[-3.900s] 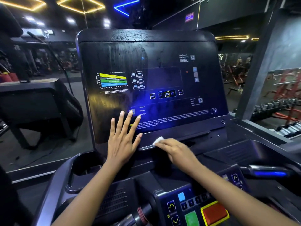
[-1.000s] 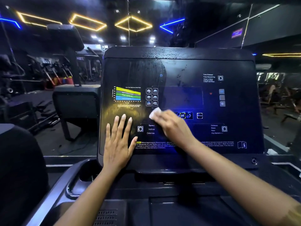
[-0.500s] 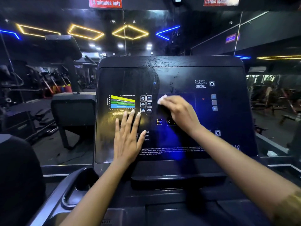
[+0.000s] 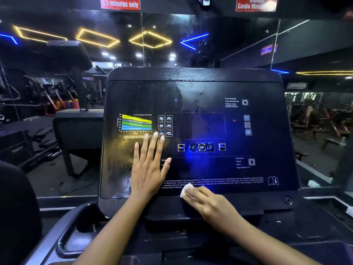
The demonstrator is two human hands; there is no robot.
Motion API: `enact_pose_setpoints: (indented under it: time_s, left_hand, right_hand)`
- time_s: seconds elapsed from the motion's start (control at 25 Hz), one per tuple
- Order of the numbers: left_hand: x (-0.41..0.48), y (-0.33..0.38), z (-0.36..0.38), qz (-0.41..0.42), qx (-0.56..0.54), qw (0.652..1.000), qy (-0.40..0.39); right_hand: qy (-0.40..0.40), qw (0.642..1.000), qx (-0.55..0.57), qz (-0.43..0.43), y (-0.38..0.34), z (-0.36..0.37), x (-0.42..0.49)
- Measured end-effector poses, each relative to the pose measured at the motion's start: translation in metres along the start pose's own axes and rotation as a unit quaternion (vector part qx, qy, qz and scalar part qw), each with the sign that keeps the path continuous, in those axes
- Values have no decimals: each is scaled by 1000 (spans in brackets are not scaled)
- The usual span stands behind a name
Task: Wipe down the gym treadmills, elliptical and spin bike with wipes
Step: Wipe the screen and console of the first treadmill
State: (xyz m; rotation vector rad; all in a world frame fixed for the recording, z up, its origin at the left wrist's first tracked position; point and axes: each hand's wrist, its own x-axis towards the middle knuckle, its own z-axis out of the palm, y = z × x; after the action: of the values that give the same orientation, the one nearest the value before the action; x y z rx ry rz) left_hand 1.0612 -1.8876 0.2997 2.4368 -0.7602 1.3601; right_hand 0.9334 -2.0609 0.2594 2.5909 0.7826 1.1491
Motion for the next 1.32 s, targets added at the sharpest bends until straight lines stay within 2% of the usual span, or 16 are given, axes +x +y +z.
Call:
enact_pose_setpoints:
  time_s: [0.08, 0.2, 0.32, 0.4, 0.48, 0.6, 0.72, 0.8, 0.92, 1.0, 1.12, 1.16, 1.32]
  left_hand:
    - [-1, 0, -1, 1, 0, 1000, -3]
    - [-1, 0, 0, 1, 5, 1000, -5]
    - [-1, 0, -1, -1, 4, 1000, -6]
    - [-1, 0, -1, -3, 7, 1000, -6]
    - [0, 0, -1, -3, 10, 1000, -8]
    - [0, 1, -1, -3, 11, 1000, -7]
    - [0, 1, -1, -7, 13, 1000, -6]
    - [0, 1, -1, -7, 13, 1000, -9]
    - [0, 2, -1, -9, 16, 1000, -11]
    - [-1, 2, -2, -9, 13, 1000, -11]
    - [0, 1, -1, -6, 12, 1000, -4]
    - [0, 1, -1, -5, 12, 1000, -3]
    - [-1, 1, -1, -7, 13, 1000, -3]
  right_hand:
    - [25, 999, 26, -11, 13, -6, 5]
    - [104, 991, 51, 61, 52, -29, 57]
    - [152, 983, 18, 106, 92, -46, 126]
    - [144, 985, -1, 98, 108, -50, 164]
    - [112, 984, 22, 134, 120, -53, 190]
    - [109, 981, 12, 159, 124, -48, 190]
    - [87, 990, -64, 92, 102, -36, 144]
    - [65, 995, -68, 26, 97, -34, 118]
    - [104, 994, -29, 10, 112, -52, 148]
    - [103, 992, -72, -16, 123, -58, 192]
    - [-29, 991, -116, -66, 141, -56, 227]
    - [-34, 990, -118, -64, 149, -55, 223]
    - [79, 990, -105, 54, 181, -55, 177]
